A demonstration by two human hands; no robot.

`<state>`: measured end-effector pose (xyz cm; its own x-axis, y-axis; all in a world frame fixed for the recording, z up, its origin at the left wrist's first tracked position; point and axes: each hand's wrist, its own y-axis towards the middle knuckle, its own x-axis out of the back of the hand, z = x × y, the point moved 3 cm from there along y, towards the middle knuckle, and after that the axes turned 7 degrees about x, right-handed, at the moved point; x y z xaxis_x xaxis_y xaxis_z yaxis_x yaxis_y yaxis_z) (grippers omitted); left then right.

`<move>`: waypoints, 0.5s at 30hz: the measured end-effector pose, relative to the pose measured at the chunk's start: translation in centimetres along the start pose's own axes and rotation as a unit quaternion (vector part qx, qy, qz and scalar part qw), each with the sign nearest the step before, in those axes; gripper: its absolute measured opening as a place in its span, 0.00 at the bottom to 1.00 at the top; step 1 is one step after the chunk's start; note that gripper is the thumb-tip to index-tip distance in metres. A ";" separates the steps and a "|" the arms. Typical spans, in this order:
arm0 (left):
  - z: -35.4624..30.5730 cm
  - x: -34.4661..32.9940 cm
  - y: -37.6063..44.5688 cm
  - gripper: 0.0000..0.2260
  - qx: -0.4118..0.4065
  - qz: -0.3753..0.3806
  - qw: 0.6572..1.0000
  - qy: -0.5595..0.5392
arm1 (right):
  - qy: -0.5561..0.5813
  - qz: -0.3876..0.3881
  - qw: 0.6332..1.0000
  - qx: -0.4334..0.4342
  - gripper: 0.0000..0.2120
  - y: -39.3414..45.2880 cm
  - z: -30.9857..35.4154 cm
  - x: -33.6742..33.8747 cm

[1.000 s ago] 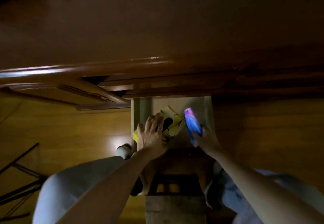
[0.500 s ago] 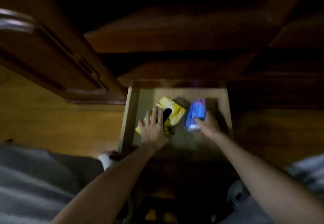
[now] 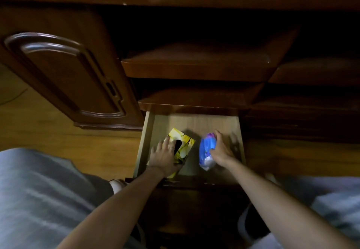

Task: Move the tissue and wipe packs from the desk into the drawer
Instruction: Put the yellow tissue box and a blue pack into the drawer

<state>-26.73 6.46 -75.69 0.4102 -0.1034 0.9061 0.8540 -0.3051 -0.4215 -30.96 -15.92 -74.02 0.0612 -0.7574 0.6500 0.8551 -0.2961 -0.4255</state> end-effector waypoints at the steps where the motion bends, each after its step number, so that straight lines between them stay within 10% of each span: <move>1: -0.4 0.0 0.5 0.48 -0.022 -0.002 1.000 0.013 | -0.005 0.013 1.000 -0.010 0.40 0.1 -0.4 -0.4; 7: -3.3 -0.9 3.9 0.47 -0.117 0.017 0.987 0.106 | -0.047 0.006 0.997 -0.063 0.37 1.2 -4.8 -2.1; 15: -1.1 -2.6 5.4 0.40 -0.038 -0.037 0.995 0.083 | -0.181 -0.105 0.978 0.018 0.31 3.6 -5.6 -3.5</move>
<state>-23.57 4.02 -80.25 0.2836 -0.2303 0.9309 0.8505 -0.3881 -0.3551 -30.96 -17.57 -81.37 0.0559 -0.4239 0.9040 0.8852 -0.3977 -0.2412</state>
